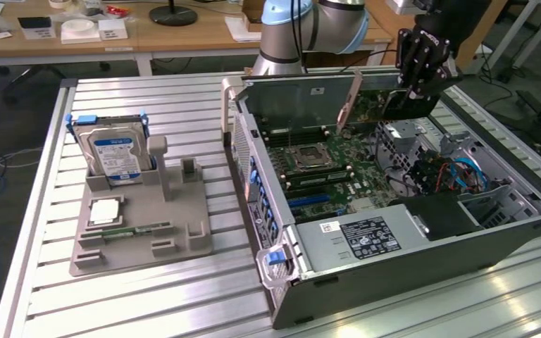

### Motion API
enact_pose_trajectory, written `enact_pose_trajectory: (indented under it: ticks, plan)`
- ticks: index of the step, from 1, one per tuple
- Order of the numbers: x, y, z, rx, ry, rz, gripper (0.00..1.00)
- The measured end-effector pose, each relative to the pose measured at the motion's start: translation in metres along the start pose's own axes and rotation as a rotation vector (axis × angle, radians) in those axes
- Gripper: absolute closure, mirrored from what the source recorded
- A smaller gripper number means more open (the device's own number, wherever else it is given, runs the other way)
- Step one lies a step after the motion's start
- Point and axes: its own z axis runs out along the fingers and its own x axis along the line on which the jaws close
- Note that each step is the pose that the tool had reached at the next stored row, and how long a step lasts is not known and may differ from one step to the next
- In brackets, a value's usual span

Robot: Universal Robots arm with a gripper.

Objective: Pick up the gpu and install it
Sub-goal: 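Insert the gpu into the slot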

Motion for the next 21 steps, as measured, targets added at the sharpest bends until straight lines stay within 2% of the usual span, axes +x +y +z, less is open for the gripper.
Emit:
enact_pose_trajectory:
  ticks: [12,16,21]
  plan:
    - [0.0039,0.0014,-0.0002,0.0000,-0.0001,0.000,0.73]
    - [0.0086,0.0042,-0.0004,0.0001,-0.0001,0.000,0.73]
    - [0.0093,0.0062,0.0026,0.0001,-0.0001,0.000,0.73]
